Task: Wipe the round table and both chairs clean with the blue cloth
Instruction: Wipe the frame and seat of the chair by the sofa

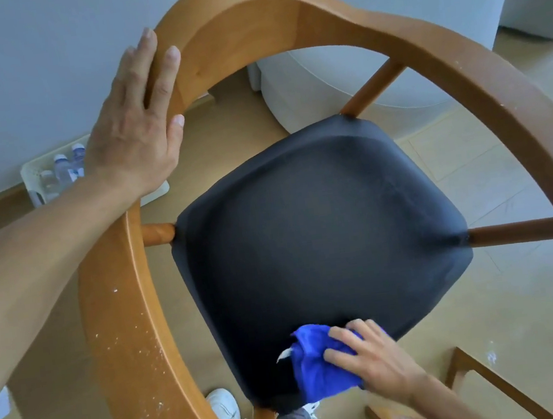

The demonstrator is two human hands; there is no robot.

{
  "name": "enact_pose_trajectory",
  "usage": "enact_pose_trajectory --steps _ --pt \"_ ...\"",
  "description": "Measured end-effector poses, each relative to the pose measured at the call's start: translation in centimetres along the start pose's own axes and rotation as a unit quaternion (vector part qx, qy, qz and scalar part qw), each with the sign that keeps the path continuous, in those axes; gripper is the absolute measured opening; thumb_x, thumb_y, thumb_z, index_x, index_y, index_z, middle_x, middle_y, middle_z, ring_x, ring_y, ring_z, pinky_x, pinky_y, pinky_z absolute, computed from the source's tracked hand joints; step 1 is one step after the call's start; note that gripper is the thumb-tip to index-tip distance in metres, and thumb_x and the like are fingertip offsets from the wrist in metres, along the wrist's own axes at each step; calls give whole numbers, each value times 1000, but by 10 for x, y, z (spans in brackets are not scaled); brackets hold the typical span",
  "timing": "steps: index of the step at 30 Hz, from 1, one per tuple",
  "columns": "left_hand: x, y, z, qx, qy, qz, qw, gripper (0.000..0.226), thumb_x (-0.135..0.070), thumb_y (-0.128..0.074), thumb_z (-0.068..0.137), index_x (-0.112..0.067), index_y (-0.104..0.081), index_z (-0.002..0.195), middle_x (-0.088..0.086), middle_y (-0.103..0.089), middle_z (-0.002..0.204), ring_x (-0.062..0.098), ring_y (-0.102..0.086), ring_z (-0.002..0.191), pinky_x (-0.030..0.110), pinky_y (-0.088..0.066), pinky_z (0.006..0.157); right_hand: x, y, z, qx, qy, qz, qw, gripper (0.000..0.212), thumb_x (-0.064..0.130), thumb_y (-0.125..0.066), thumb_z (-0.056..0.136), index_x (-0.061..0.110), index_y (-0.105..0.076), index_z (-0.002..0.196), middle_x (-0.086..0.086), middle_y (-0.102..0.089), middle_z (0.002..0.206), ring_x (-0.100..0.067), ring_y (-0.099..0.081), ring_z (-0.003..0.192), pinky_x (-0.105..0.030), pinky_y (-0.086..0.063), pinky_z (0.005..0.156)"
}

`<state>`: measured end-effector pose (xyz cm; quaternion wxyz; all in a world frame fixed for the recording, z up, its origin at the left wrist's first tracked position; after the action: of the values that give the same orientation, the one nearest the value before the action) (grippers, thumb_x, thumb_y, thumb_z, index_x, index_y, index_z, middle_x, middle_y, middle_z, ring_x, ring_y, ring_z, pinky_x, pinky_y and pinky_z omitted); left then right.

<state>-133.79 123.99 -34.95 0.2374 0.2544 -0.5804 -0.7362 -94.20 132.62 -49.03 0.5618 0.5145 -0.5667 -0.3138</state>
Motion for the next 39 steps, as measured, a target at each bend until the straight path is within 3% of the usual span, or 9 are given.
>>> enact_pose_trajectory --steps 3,6,10,12,16,21,31,35,39 --pt "1 -1 1 -4 -5 4 1000 65 -26 -40 100 -15 -5 154 15 -4 161 35 -10 147 52 -32 111 -104 31 -29 -56 -226 7 972 81 5 -88 37 20 -55 109 -14 -56 114 -37 -57 81 -40 -50 67" --pt "3 -2 0 -9 -6 -3 1000 65 -26 -40 100 -13 -6 154 15 -4 161 35 -10 147 51 -33 111 -179 58 -33 -127 -451 20 883 58 -3 -78 65 9 -57 118 -23 -50 119 -47 -51 97 -54 -45 81" --pt "3 -3 1 -15 -14 -9 1000 64 -25 -41 100 -10 -8 153 19 -6 160 36 -11 147 49 -29 114 -239 79 4 -250 -739 114 616 45 12 -50 85 12 -44 130 -22 -41 133 -46 -46 116 -51 -39 99" --pt "3 -4 2 -19 -18 -11 1000 64 -26 -42 100 -9 -10 153 20 -8 159 38 -13 146 48 -27 116 -257 90 45 -260 -773 144 561 48 12 -48 86 13 -41 133 -20 -41 136 -44 -44 121 -49 -37 103" --pt "5 -5 2 -24 -19 -9 999 64 -27 -43 100 -9 -11 153 19 -8 159 36 -13 147 47 -30 115 -227 106 196 -224 -641 128 723 43 13 -51 85 11 -45 127 -19 -45 131 -41 -49 113 -45 -40 92" --pt "4 -3 2 -24 -23 -18 999 64 -22 -43 99 -7 -13 153 21 -10 159 36 -14 146 47 -27 116 -52 74 321 -110 -293 10 950 29 11 -58 75 17 -57 103 -11 -56 105 -31 -53 83 -36 -34 67" --pt "3 -1 1 -16 -10 -35 999 65 -19 -45 98 -13 -10 153 16 -8 160 35 -14 146 51 -32 112 -20 42 166 12 33 10 999 49 10 -75 55 21 -66 101 -6 -64 109 -27 -55 72 -33 -46 61" --pt "3 -2 2 -5 -7 -28 1000 66 -19 -45 98 -13 -9 153 16 -7 160 35 -13 147 53 -35 110 -147 66 77 -53 -246 4 968 72 11 -89 36 11 -69 104 -16 -62 112 -39 -59 79 -41 -51 67" --pt "2 -2 2 2 -3 -23 1000 65 -20 -45 99 -12 -10 153 16 -7 160 35 -13 146 50 -34 111 -199 63 -18 -159 -551 41 818 51 6 -72 74 11 -57 122 -20 -50 125 -45 -50 104 -50 -44 88"
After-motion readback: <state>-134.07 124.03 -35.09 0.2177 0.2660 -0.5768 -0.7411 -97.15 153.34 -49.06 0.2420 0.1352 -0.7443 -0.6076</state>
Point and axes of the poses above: each hand's wrist, its own z-axis towards the middle knuckle, its own y-axis out of the back of the hand, x = y × z, the point moved 6 cm from there along z, towards the middle knuckle
